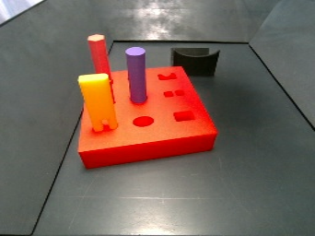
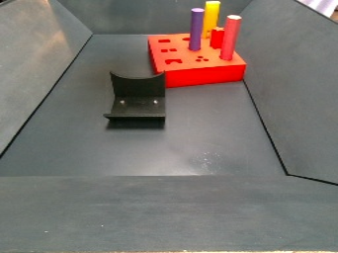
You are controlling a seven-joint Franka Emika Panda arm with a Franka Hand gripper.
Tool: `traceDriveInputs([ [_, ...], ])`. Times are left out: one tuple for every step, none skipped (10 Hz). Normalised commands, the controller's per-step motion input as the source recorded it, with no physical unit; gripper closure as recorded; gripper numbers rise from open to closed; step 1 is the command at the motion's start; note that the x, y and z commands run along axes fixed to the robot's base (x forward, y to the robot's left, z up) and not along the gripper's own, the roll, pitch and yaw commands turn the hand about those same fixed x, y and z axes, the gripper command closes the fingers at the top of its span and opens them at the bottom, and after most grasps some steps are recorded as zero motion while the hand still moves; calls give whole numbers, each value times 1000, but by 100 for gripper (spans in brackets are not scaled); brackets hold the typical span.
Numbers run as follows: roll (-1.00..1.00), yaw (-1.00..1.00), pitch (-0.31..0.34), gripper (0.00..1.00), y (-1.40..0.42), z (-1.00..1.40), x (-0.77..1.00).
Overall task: Pick up the rectangle object. Move up. Place the rectangle object on the fixture. Regrasp the rectangle object. Move to above the board. Insert the rectangle object.
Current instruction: Move to above the board.
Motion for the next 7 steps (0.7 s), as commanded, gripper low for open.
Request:
traceDriveInputs([
  [-1000, -147, -48, 100, -1000, 81, -559],
  [-1000, -153, -61, 100, -1000, 100, -604],
  [-1000, -159, -66, 100, -1000, 85, -620],
  [-1000, -162, -66, 100, -1000, 85, -627],
  [-1000, -171, -55, 100, -1000, 90, -651],
  [-1000, -172, -51, 100, -1000, 87, -663],
  [-1000, -175, -46, 100, -1000, 89, -705],
])
